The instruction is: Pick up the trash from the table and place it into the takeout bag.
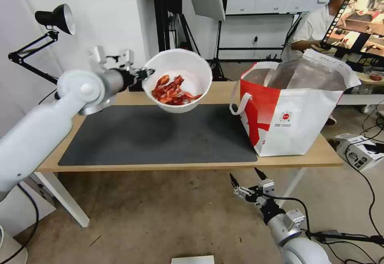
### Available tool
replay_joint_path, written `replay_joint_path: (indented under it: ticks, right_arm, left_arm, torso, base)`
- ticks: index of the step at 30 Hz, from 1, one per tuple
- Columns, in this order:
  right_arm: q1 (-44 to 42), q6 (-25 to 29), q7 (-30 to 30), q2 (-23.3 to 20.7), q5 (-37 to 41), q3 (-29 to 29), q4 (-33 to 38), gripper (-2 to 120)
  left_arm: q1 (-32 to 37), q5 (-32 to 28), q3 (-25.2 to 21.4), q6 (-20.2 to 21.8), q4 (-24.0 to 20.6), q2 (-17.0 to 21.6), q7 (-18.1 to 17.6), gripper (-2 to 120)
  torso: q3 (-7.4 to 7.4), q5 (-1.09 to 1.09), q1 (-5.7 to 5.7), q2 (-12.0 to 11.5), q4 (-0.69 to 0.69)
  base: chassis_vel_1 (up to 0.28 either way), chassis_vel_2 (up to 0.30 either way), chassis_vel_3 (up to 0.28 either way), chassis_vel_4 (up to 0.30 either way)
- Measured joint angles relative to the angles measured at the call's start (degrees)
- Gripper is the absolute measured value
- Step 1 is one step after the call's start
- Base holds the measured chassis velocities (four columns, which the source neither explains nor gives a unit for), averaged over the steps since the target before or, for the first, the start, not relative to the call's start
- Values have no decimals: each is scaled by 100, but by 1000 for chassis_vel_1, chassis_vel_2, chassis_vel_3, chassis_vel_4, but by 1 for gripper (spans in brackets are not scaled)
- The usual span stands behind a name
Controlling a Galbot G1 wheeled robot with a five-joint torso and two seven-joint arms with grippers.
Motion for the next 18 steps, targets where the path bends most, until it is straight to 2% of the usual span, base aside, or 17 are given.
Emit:
replay_joint_path:
  ticks: [1, 2, 3, 5, 6, 8, 13, 18]
  right_arm:
    - [0, 0, 0, 0, 0, 0, 0, 100]
    - [0, 0, 0, 0, 0, 0, 0, 100]
    - [0, 0, 0, 0, 0, 0, 0, 100]
    - [0, 0, 0, 0, 0, 0, 0, 100]
    - [0, 0, 0, 0, 0, 0, 0, 100]
    - [0, 0, 0, 0, 0, 0, 0, 100]
    - [0, 0, 0, 0, 0, 0, 0, 100]
    - [0, 0, 0, 0, 0, 0, 0, 100]
  left_arm:
    - [-426, -154, 196, 0, 84, -419, -150, 0]
    - [-426, -154, 196, 0, 84, -419, -150, 0]
    - [-920, -256, 443, -1, 347, -945, -245, 0]
    - [-1352, -361, 681, 1, 600, -1526, -365, 0]
    - [-1352, -361, 681, 1, 600, -1526, -365, 0]
    - [-1532, -396, 834, -2, 757, -1852, -442, 0]
    - [-1693, -399, 1028, -42, 978, -2221, -537, 0]
    - [-1824, -290, 1227, -196, 1471, -2745, -678, 0]
  torso:
    - [0, -1, 0, 0, 0]
    - [0, -1, 0, 0, 0]
    - [0, 1, 0, 0, -2]
    - [0, 1, 0, 0, 0]
    - [0, 1, 0, 0, 0]
    - [0, 1, 0, 0, -2]
    - [0, 1, 0, 0, -1]
    - [0, 0, 0, 0, -1]
  base:
    - [0, 0, 0, 0]
    - [0, 0, 0, 0]
    - [0, 0, 0, 0]
    - [0, 0, 0, 0]
    - [0, 0, 0, 0]
    - [0, 0, 0, 0]
    - [0, 0, 0, 0]
    - [0, 0, 0, 0]
